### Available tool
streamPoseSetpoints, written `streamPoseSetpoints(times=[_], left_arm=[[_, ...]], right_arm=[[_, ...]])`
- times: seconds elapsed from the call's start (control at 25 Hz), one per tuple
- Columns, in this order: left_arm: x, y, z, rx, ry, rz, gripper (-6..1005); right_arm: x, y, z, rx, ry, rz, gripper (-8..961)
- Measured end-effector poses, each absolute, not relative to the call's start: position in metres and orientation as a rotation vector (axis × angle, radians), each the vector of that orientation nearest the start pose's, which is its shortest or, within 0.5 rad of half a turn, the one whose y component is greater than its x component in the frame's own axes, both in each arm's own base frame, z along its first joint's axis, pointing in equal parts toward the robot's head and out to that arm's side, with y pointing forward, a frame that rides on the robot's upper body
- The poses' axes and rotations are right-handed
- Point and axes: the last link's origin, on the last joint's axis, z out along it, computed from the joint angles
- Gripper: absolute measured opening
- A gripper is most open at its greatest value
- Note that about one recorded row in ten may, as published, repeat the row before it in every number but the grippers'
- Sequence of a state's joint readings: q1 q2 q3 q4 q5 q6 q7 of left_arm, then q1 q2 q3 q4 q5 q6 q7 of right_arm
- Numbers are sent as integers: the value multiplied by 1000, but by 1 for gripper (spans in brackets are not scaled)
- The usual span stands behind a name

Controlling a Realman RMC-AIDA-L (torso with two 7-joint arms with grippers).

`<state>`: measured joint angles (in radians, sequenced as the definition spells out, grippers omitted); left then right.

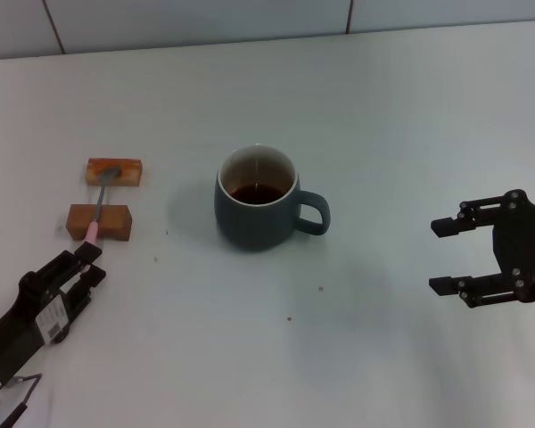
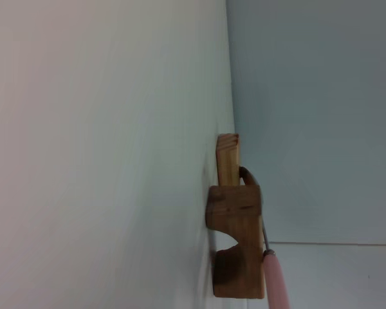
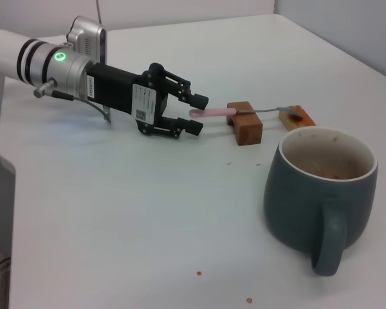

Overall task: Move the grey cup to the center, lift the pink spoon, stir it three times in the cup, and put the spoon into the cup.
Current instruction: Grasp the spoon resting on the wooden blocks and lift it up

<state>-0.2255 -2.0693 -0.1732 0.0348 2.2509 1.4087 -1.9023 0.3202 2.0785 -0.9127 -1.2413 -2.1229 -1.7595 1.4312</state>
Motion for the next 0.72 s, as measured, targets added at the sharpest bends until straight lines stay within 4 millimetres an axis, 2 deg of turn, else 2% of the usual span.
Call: streamPoseSetpoints(times=[0.72], left_arm=[[-365,214,-48,1517,2526,1680,438]], right_arm=[[258,287,50,-2923,199,205,704]])
